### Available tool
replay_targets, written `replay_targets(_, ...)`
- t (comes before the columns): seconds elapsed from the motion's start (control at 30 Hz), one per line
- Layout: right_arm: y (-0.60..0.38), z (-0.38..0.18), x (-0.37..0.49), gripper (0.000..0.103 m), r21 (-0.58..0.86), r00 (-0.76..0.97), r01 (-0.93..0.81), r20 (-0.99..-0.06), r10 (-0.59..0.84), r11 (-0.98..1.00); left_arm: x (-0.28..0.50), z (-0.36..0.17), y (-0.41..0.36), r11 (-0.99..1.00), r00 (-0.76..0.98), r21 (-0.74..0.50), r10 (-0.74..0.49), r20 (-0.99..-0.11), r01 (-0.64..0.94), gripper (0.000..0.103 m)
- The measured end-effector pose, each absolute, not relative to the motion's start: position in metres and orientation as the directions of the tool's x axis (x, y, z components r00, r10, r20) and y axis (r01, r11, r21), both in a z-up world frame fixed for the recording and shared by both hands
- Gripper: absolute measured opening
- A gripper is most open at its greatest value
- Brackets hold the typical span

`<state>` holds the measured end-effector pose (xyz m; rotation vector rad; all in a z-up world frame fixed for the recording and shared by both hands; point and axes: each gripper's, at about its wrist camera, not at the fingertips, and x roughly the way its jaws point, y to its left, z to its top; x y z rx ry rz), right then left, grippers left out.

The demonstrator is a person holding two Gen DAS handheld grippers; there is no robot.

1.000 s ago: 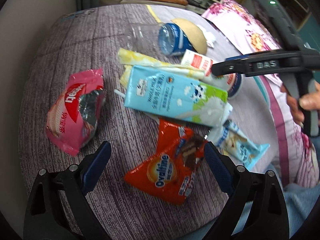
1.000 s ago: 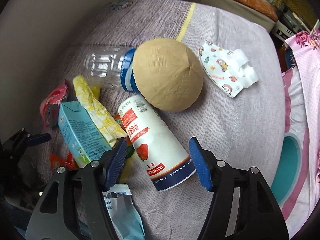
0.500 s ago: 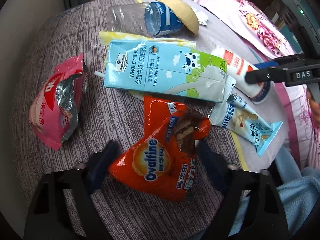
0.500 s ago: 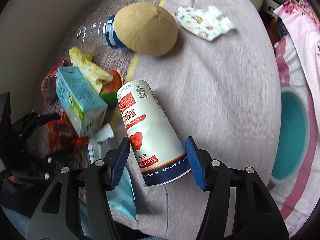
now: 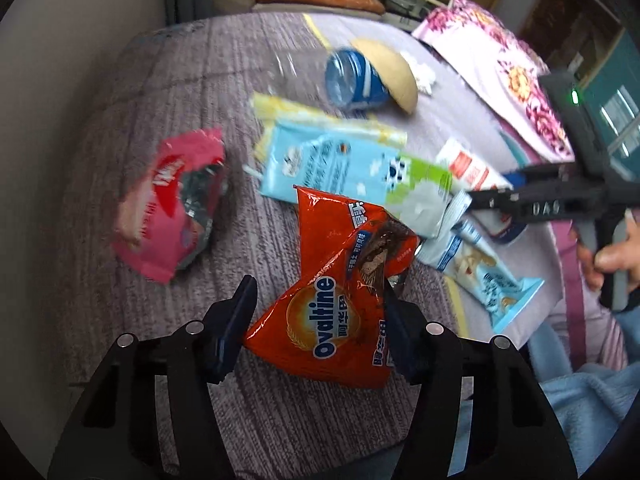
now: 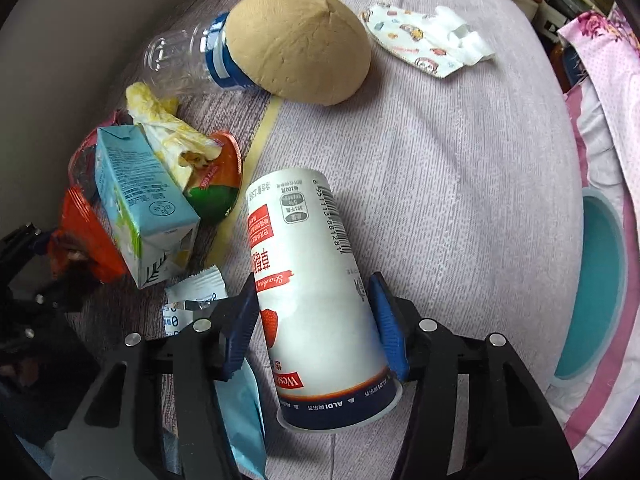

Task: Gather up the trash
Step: 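Grasp the white strawberry drink can with the right tool while the left tool grasps the Ovaltine wrapper, then carry the drink can with the right tool over the teal bin while the left tool carries the Ovaltine wrapper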

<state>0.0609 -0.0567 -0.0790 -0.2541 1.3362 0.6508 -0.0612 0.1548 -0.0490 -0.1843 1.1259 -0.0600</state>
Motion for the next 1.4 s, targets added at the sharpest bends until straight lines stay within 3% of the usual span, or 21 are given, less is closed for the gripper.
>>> replay_targets(0.3,-0.116,-0.041,0.066,0.050,0.314,0.177,-0.455,-0.885,0.430,0.833,-0.041,-0.007,0.139,0.976,0.517,-0.210,-0.154,-0.842,-0.051,0.061)
replay_targets(0.73,-0.184,-0.025,0.103,0.050,0.440,0.299,-0.281,-0.804,0.514,0.853,0.045,-0.015,0.035,0.976,0.470,-0.203,-0.214,-0.857,0.074,0.061)
replay_targets(1.4,-0.331,-0.029,0.129,0.050,0.425,0.483,-0.006,-0.791,0.375,0.905,0.132,-0.034,-0.117,0.949,0.382,-0.131,-0.239,-0.893,0.288,0.061)
